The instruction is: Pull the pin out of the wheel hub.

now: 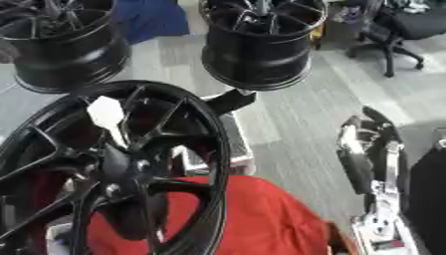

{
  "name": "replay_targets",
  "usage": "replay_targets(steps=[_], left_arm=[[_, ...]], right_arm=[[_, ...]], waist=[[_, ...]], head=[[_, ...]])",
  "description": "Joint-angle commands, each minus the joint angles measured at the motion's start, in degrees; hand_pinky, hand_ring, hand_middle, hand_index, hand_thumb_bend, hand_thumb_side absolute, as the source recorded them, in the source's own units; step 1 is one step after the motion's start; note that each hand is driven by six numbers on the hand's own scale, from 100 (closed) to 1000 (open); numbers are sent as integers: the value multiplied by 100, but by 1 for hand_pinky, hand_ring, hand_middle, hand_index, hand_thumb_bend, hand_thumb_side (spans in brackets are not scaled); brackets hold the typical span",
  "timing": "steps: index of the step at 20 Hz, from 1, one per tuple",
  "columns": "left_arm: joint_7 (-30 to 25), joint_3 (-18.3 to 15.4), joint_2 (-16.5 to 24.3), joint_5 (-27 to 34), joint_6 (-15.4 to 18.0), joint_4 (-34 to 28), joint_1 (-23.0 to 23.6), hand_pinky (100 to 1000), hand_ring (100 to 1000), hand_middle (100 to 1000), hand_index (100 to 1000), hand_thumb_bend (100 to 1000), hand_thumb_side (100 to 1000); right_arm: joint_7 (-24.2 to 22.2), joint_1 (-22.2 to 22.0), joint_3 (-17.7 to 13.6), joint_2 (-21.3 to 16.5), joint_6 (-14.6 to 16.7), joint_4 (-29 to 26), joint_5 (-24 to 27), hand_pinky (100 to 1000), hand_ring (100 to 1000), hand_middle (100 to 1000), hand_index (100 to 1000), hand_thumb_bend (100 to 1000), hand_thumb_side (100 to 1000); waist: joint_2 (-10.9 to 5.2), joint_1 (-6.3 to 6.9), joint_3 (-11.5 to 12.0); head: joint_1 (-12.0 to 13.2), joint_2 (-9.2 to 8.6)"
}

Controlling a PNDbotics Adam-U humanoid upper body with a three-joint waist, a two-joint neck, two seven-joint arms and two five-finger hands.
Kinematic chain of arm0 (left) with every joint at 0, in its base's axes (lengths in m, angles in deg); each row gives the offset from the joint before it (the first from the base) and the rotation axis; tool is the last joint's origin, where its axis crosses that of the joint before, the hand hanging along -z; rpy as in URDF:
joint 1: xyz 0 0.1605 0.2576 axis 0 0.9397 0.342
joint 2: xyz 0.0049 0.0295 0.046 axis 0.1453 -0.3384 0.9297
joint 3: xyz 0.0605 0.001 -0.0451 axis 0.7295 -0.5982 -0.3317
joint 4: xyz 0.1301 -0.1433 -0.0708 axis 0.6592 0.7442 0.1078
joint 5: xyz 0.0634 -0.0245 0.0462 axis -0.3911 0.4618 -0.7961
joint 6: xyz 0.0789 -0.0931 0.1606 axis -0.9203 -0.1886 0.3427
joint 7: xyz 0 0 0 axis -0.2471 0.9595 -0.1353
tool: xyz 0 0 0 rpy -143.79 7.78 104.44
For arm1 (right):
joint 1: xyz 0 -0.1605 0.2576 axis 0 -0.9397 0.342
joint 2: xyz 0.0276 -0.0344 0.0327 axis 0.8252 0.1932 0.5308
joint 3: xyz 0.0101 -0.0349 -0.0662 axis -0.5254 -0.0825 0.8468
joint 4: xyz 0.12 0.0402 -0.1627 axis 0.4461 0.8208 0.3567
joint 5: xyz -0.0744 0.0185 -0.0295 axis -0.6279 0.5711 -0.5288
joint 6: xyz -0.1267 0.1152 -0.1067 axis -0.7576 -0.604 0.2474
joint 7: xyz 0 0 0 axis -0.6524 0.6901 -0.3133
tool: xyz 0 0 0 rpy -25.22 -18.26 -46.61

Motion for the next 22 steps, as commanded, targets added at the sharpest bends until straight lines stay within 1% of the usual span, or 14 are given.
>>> replay_targets(steps=[1,2,5,8,11,14,17,18,22], left_arm=[[-1233,191,-143,-407,1094,264,-283,653,643,798,867,100,302],[-1263,295,-237,-534,1205,346,-371,660,651,810,868,100,316],[-1288,568,-492,-1042,1540,610,-606,667,660,828,874,160,344],[-1291,698,-710,-1425,1823,875,-756,669,665,851,883,242,364],[-1292,778,-893,-1706,2075,1162,-857,671,669,860,885,272,370],[-1292,792,-1021,-1864,2249,1374,-905,682,683,873,888,272,368],[-1292,780,-1063,-1925,2344,1475,-923,682,683,873,888,272,368],[-1292,793,-1082,-1943,2368,1504,-927,690,699,907,898,332,384],[-1292,933,-1224,-2230,2532,1805,-965,683,696,917,900,362,391]], right_arm=[[-18,9,23,-116,12,-137,34,521,587,603,815,100,491],[-21,7,29,-117,11,-137,40,521,587,603,815,100,492],[-41,10,48,-122,13,-137,55,521,587,603,814,100,492],[-54,0,55,-121,12,-137,64,521,587,603,814,100,492],[-58,-2,59,-120,15,-137,72,521,587,603,814,100,490],[-64,-1,61,-114,17,-137,76,521,586,603,814,100,493],[-65,-2,60,-112,18,-137,77,521,586,603,814,100,493],[-66,-1,63,-113,19,-137,78,520,585,603,814,100,494],[-81,10,76,-113,24,-137,86,520,583,603,814,100,495]], waist=[[-51,1,-5],[-50,1,-7],[-50,-3,-16],[-48,-9,-29],[-44,-13,-46],[-42,-17,-60],[-41,-19,-61],[-39,-17,-72],[-32,-9,-126]], head=[[-2,-15],[3,-15],[4,-15],[3,-15],[3,-15],[-3,-15],[-6,-15],[1,-15],[22,-15]])
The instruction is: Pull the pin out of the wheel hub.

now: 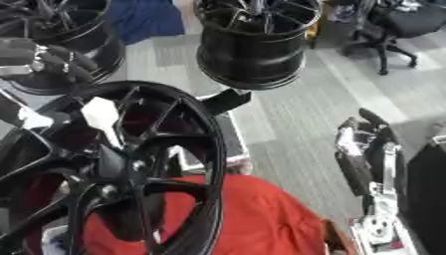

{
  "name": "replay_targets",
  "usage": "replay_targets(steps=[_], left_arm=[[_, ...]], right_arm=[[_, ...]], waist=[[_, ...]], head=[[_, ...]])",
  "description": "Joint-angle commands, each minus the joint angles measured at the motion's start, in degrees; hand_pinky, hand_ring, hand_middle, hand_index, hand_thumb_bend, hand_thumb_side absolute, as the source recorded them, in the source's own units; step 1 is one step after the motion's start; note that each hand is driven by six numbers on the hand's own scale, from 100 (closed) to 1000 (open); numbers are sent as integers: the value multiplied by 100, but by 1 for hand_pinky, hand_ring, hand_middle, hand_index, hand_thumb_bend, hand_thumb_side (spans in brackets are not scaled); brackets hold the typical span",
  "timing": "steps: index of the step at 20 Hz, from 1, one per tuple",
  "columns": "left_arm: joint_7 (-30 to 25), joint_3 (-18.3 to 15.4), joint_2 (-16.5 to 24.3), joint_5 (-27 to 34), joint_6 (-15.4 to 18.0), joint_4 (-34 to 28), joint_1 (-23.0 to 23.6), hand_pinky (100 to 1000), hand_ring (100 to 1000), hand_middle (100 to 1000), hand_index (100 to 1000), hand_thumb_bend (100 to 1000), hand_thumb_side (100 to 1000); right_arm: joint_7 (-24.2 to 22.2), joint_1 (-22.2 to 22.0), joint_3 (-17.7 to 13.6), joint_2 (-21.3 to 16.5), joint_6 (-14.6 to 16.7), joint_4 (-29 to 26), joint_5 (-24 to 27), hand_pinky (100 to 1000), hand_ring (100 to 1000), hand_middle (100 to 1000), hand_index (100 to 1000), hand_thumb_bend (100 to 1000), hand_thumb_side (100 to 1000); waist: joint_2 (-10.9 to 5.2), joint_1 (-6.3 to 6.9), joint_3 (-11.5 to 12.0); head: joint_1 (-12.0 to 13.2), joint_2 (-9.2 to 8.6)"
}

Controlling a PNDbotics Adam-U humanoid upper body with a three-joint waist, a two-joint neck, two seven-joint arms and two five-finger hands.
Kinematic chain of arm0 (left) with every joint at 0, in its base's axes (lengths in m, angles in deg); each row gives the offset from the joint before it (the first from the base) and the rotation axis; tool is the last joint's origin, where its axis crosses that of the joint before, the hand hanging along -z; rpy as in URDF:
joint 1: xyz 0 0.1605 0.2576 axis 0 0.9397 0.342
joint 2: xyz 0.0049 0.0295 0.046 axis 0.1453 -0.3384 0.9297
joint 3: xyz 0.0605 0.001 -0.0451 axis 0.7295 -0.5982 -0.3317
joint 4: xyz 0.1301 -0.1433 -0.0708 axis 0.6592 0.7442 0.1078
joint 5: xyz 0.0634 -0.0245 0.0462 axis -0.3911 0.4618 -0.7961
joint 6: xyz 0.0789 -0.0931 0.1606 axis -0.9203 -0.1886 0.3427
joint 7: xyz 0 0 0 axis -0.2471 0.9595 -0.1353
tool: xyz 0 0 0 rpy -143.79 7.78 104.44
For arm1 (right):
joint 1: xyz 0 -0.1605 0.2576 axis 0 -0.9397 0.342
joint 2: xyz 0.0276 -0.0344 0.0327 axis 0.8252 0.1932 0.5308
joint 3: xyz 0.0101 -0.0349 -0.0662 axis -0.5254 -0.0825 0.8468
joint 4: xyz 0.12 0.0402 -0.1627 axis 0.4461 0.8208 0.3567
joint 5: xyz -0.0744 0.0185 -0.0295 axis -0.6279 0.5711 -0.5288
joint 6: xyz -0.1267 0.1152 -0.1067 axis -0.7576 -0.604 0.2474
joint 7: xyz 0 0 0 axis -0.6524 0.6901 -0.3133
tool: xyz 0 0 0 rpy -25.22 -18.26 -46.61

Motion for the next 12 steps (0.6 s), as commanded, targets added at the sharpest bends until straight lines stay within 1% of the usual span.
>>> replay_targets(steps=[1,3,4,6,10,12], left_arm=[[-1855,42,7,-227,2026,192,-144,680,692,917,900,369,391],[-1855,77,-9,-341,2117,309,-151,677,688,919,900,386,398],[-1855,88,-20,-387,2135,347,-161,676,688,922,900,372,402],[-1855,99,-52,-451,2148,409,-179,676,687,924,900,385,398],[-1855,120,-147,-471,2152,542,-192,670,683,922,899,343,381],[-1855,130,-196,-432,2153,619,-201,669,683,921,898,337,378]], right_arm=[[-28,22,7,-83,21,-137,42,520,583,603,814,100,495],[-20,20,0,-86,18,-137,41,520,582,603,814,100,496],[-17,23,-1,-89,19,-137,40,520,581,603,814,100,487],[-23,32,7,-94,23,-137,41,520,581,604,814,100,497],[-39,43,19,-96,24,-137,48,520,581,604,814,100,498],[-41,49,18,-96,24,-137,48,520,581,604,814,100,497]], waist=[[-40,5,-21],[-40,16,-35],[-40,22,-39],[-40,31,-46],[-37,33,-70],[-35,33,-82]], head=[[18,-15],[18,-15],[19,-15],[20,-15],[25,-15],[28,-15]])
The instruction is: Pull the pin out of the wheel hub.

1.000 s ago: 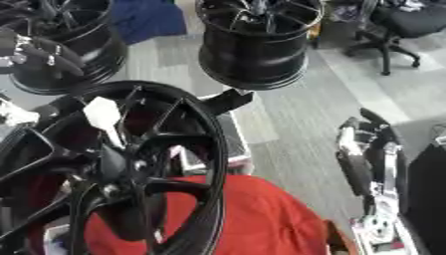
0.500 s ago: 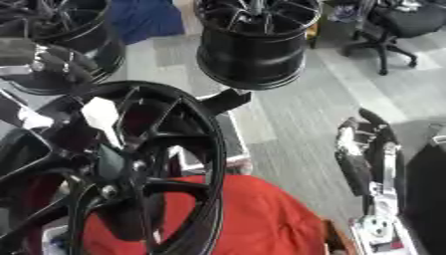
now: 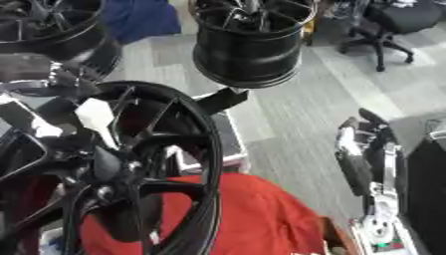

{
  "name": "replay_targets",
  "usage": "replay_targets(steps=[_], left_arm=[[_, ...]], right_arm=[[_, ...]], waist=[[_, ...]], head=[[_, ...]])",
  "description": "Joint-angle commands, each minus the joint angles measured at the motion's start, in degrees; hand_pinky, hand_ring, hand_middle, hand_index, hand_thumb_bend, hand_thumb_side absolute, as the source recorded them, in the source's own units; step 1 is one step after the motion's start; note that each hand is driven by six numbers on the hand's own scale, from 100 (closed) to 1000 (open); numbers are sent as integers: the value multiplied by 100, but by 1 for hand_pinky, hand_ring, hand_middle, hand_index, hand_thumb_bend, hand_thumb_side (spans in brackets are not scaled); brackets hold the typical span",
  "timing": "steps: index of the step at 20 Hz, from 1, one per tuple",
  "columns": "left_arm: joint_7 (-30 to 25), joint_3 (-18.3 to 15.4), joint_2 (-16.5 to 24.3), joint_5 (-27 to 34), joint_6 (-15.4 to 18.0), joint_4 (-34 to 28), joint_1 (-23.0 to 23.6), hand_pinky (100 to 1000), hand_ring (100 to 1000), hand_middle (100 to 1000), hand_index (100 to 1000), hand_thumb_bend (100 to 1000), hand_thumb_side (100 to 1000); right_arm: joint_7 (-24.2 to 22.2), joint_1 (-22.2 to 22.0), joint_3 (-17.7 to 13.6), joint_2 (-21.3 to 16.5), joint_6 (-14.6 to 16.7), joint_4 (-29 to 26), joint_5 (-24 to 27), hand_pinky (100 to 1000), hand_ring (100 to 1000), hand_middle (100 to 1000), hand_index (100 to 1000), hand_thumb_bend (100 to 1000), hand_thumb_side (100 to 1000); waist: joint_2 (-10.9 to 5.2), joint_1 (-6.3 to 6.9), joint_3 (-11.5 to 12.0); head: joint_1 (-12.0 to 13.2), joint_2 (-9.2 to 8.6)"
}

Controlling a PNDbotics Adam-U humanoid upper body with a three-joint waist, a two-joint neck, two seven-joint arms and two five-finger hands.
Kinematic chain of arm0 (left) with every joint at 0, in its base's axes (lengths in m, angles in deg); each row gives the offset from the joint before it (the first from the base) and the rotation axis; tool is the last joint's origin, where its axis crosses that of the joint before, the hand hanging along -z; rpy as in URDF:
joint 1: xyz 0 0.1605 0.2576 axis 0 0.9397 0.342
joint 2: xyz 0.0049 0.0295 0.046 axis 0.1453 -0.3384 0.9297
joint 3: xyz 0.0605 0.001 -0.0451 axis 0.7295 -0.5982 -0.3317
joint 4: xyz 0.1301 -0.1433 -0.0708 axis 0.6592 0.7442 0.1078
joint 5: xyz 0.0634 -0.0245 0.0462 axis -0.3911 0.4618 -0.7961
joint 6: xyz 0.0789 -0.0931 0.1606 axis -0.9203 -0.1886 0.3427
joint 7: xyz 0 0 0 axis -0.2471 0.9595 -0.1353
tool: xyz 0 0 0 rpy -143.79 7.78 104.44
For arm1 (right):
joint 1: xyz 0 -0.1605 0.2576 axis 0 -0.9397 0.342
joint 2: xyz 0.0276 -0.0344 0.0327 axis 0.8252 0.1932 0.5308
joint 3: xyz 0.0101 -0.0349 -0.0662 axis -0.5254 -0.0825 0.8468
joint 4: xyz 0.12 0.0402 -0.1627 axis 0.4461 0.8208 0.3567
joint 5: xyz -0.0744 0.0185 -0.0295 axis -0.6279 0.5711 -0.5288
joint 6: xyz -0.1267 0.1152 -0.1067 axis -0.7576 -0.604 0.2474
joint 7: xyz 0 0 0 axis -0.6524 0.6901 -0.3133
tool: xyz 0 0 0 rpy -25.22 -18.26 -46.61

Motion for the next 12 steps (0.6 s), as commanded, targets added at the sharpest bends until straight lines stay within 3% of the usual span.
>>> replay_targets(steps=[1,12], left_arm=[[-1991,-21,7,51,2017,72,-161,664,678,912,897,301,372],[-1991,61,-132,336,2017,402,-205,635,637,823,872,218,393]], right_arm=[[-24,46,16,-95,10,-137,44,520,581,604,813,100,498],[-44,77,27,-101,14,-137,46,520,582,604,813,100,499]], waist=[[-46,-7,-15],[-30,13,-76]], head=[[20,-15],[29,-15]])
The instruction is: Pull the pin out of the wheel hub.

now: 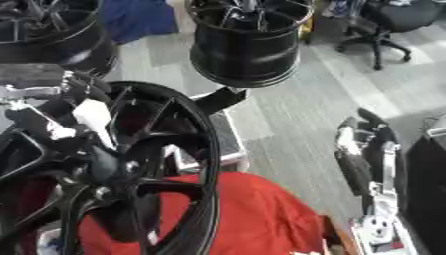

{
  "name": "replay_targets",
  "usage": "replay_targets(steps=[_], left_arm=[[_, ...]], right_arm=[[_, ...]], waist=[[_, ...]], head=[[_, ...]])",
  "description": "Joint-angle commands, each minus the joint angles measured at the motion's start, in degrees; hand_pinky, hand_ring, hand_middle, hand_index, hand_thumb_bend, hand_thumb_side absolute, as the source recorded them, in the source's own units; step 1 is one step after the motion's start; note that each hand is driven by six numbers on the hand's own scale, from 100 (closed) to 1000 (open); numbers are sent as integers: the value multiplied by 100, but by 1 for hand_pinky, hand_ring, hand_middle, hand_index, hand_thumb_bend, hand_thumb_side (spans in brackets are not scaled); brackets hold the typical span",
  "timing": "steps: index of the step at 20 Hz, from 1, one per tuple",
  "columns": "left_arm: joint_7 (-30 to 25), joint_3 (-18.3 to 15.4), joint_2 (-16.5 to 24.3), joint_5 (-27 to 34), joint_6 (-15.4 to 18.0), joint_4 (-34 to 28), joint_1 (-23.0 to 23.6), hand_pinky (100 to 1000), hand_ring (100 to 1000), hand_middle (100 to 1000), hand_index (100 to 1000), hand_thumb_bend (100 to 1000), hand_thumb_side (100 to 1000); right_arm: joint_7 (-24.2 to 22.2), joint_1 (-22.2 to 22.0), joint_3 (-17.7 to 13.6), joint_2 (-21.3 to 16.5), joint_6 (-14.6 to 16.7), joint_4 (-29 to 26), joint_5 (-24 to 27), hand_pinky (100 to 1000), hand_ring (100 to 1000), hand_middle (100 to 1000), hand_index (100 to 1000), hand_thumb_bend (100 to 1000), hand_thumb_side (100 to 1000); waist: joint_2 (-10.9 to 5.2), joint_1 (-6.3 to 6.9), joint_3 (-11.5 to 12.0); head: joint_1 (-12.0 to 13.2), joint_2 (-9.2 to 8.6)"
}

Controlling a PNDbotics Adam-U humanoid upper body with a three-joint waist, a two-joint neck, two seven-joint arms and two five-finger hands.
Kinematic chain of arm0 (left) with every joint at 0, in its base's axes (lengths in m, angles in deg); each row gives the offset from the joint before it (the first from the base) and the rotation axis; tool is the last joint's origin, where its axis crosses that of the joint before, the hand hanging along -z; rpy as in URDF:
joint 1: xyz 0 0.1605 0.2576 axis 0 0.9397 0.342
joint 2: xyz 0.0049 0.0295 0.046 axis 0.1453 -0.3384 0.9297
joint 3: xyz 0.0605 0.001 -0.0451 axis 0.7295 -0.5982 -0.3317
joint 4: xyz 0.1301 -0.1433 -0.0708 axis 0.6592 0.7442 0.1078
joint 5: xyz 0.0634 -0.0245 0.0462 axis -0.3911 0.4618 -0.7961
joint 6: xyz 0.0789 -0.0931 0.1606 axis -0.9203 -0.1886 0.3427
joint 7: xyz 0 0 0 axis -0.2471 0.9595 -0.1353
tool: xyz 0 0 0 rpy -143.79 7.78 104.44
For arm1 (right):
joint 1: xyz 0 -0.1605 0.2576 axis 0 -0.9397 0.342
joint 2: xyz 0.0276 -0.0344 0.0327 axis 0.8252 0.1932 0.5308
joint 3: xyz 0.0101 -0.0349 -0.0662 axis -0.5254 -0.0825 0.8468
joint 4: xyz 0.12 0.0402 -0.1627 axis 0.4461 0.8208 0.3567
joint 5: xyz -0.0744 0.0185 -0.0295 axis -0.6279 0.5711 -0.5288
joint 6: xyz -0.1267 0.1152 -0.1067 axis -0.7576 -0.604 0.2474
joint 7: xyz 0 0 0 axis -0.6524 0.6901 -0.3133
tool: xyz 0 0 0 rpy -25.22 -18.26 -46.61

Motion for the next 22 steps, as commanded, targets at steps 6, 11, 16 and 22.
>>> replay_targets(steps=[6,11,16,22], left_arm=[[-1996,-71,23,129,2012,129,-177,611,587,683,825,176,359],[-1996,-138,-17,486,1953,289,-171,569,520,510,717,100,310],[-1996,-260,-102,987,1724,416,-166,517,457,408,626,100,273],[-1996,-510,-77,1580,1377,281,-233,500,439,387,614,100,261]], right_arm=[[-20,35,-5,-102,8,-137,44,521,583,605,813,100,499],[-16,41,-10,-100,5,-137,44,521,584,605,813,100,500],[-12,44,-14,-95,-3,-137,49,520,584,605,813,100,500],[-8,43,-21,-90,-8,-137,50,521,584,605,812,100,500]], waist=[[-46,4,-14],[-48,3,-21],[-47,-4,-24],[-57,-10,-16]], head=[[11,-15],[7,-15],[2,-15],[-6,-15]])
